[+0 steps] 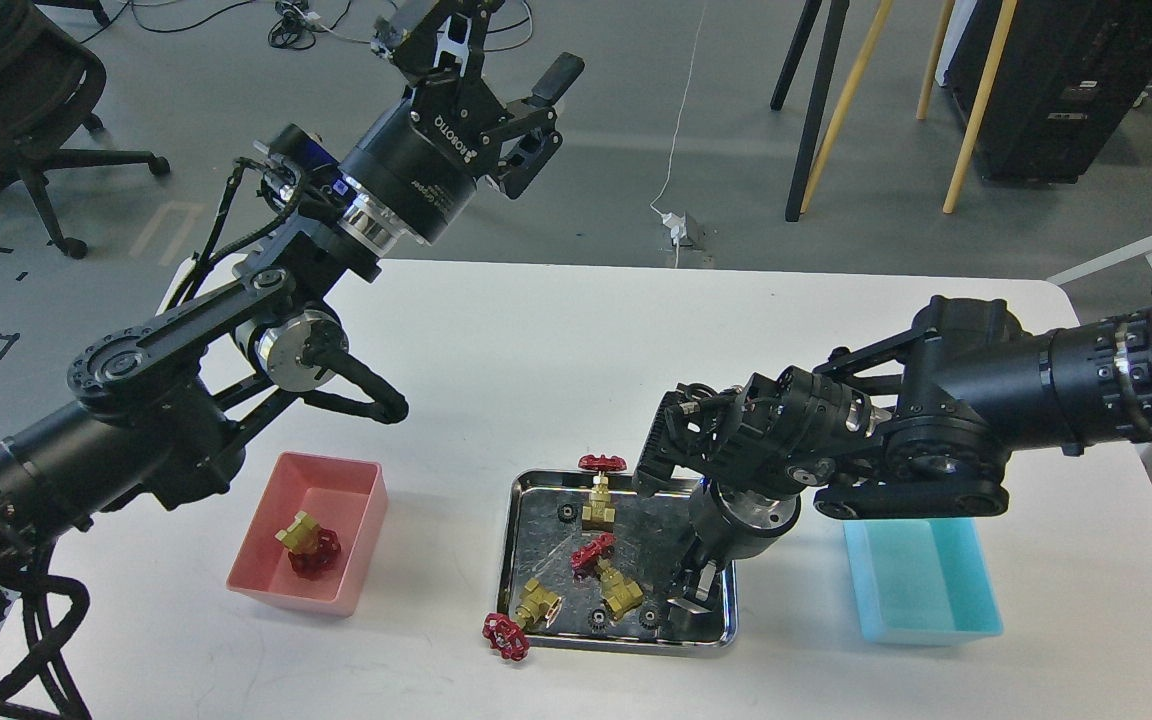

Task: Place valve in pink box and gear in blue box
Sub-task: 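Lower the right gripper into the tray toward a small black gear, then close the right gripper on the small black gear and lift it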

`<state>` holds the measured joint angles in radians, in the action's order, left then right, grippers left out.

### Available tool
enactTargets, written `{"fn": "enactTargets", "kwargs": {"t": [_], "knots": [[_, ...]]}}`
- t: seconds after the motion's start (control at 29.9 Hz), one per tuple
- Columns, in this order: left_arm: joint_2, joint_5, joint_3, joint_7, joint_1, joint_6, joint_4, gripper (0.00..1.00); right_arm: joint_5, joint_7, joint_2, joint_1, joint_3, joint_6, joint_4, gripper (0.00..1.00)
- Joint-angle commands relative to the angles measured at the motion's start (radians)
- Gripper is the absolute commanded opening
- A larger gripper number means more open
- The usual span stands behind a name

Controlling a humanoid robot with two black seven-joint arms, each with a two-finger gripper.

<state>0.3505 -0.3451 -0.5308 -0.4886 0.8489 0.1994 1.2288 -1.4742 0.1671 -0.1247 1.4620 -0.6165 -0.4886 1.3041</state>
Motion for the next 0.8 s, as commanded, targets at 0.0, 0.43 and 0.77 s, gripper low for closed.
{"fn": "enactTargets", "kwargs": {"t": [0.0, 0.43, 0.77], "knots": [[-0.004, 0.000, 0.000, 0.000, -0.001, -0.002, 0.000, 0.84, 0.000, 0.000, 0.022, -0.005, -0.005, 0.000, -0.003, 0.54], [-0.002, 0.000, 0.000, 0.000, -0.002, -0.002, 0.000, 0.84, 0.000, 0.000, 0.077, -0.043, -0.040, 0.000, -0.072, 0.54], [-0.004, 0.000, 0.000, 0.000, -0.007, 0.000, 0.000, 0.84, 0.000, 0.000, 0.086, -0.055, -0.051, 0.000, -0.092, 0.54]]}}
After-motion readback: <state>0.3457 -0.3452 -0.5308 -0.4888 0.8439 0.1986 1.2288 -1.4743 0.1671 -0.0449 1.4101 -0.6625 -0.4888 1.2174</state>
